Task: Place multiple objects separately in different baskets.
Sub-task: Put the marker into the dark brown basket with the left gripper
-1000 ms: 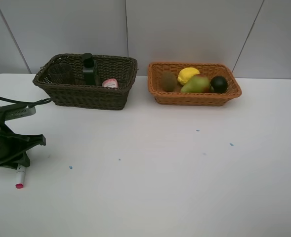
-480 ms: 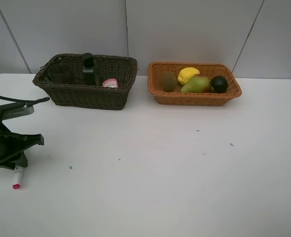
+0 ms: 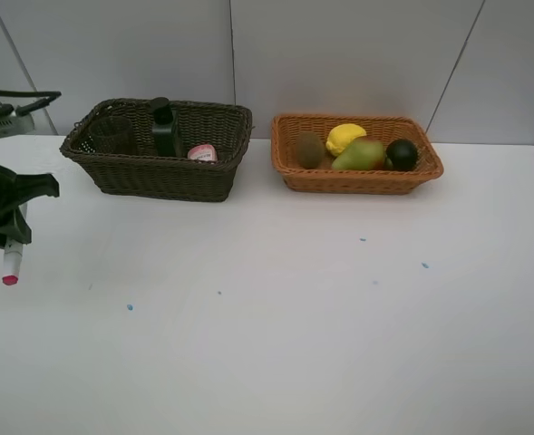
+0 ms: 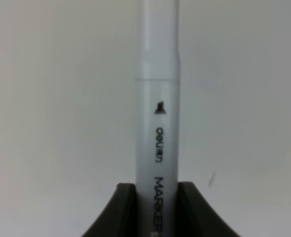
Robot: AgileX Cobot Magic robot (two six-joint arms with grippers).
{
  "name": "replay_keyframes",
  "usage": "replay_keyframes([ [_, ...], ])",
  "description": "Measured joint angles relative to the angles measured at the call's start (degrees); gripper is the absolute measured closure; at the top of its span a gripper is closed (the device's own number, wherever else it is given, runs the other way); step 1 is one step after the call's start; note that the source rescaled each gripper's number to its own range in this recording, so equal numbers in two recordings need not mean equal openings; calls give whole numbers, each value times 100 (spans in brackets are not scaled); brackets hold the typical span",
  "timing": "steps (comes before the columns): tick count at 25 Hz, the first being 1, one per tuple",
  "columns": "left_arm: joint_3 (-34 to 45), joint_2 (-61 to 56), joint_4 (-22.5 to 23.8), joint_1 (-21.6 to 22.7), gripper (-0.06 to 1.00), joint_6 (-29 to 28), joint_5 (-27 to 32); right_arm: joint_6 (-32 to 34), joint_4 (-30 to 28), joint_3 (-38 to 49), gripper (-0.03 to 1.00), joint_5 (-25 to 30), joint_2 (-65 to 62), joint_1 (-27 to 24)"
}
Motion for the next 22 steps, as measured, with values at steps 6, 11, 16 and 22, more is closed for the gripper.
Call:
replay_keyframes([
  [6, -1078, -172, -13, 0, 74, 129, 642, 0, 0, 0, -3, 0, 0, 0],
  [11, -1818, -90, -274, 0, 74, 538, 650, 0, 0, 0, -3, 0, 0, 0],
  [16, -2564, 364, -544, 0, 74, 1106, 650, 0, 0, 0, -3, 0, 0, 0],
  [22, -3455, 1142, -1050, -97, 74, 1918, 655, 0, 0, 0, -3, 0, 0, 0],
])
